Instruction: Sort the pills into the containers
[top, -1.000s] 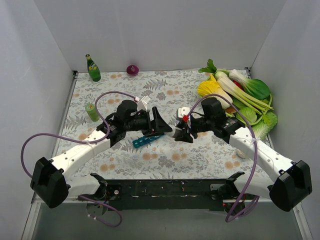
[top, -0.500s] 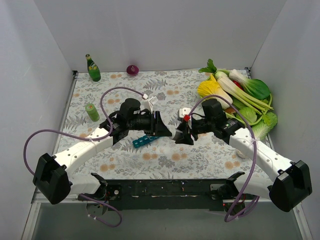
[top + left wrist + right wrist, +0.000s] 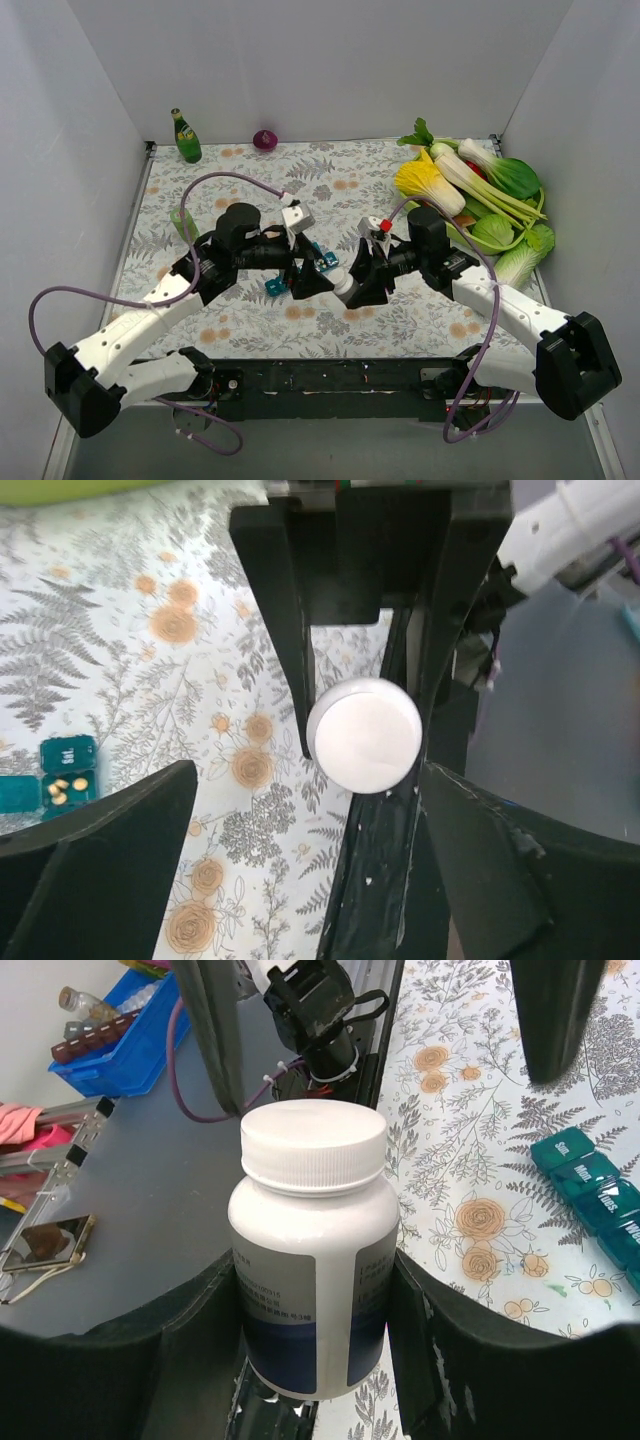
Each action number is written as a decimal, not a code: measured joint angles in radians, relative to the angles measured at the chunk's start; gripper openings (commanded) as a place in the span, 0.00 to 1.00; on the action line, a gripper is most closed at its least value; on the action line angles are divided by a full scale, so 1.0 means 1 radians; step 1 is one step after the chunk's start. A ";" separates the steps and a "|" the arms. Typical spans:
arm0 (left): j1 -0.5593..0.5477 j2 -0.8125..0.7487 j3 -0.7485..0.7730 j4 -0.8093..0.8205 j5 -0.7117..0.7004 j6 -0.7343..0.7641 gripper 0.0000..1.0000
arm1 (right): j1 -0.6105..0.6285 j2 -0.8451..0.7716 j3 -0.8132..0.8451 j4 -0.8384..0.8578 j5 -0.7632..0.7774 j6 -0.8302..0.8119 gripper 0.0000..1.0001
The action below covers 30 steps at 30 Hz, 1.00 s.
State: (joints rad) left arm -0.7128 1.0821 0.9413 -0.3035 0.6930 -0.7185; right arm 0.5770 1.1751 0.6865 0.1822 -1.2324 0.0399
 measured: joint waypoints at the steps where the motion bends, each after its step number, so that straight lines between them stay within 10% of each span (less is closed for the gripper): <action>1: 0.000 -0.021 -0.003 0.005 -0.016 -0.008 0.98 | 0.000 0.000 0.000 -0.005 -0.002 -0.009 0.01; 9: 0.003 -0.202 -0.030 0.066 -0.036 -0.067 0.98 | 0.001 -0.002 0.016 -0.097 0.004 -0.117 0.01; 30: -0.015 -0.006 -0.034 0.155 0.105 -0.011 0.98 | 0.001 -0.003 0.037 -0.161 0.022 -0.196 0.01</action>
State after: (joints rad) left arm -0.7280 1.0760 0.9073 -0.1482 0.7982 -0.7292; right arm 0.5781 1.1725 0.7238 0.0212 -1.2106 -0.1562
